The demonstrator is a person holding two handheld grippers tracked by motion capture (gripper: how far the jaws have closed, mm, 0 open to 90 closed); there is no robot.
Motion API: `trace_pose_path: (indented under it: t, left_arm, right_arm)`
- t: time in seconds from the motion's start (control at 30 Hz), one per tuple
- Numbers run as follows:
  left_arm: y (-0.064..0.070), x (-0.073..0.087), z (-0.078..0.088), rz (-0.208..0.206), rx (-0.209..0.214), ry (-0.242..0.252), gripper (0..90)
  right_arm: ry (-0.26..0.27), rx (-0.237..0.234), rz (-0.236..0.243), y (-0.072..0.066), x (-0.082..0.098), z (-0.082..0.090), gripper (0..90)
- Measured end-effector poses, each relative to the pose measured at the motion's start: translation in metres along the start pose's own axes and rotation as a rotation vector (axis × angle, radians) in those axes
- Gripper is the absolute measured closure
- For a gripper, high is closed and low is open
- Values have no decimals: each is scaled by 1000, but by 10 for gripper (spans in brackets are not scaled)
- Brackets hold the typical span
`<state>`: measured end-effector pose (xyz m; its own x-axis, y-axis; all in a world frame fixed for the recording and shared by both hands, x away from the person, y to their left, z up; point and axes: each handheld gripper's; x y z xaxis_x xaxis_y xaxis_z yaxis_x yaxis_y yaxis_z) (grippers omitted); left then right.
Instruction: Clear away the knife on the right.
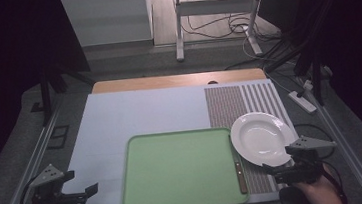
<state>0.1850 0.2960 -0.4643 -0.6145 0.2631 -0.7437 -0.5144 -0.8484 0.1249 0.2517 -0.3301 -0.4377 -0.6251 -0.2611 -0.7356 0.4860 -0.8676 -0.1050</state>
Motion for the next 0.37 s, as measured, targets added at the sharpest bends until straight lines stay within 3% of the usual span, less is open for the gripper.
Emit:
trace_pose_path:
  t: [0.37]
  left_arm:
    - [1, 0, 0, -4, -2, 1, 13]
  right_arm:
    - [-6, 40, -7, 0, 2, 2, 0]
Point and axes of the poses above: each handheld gripper's, and its own axes: z roughly backward along the jaws, x roughly out of its underside, y roughly to its right, and after that the axes turned 5 degrees about -z, right-handed
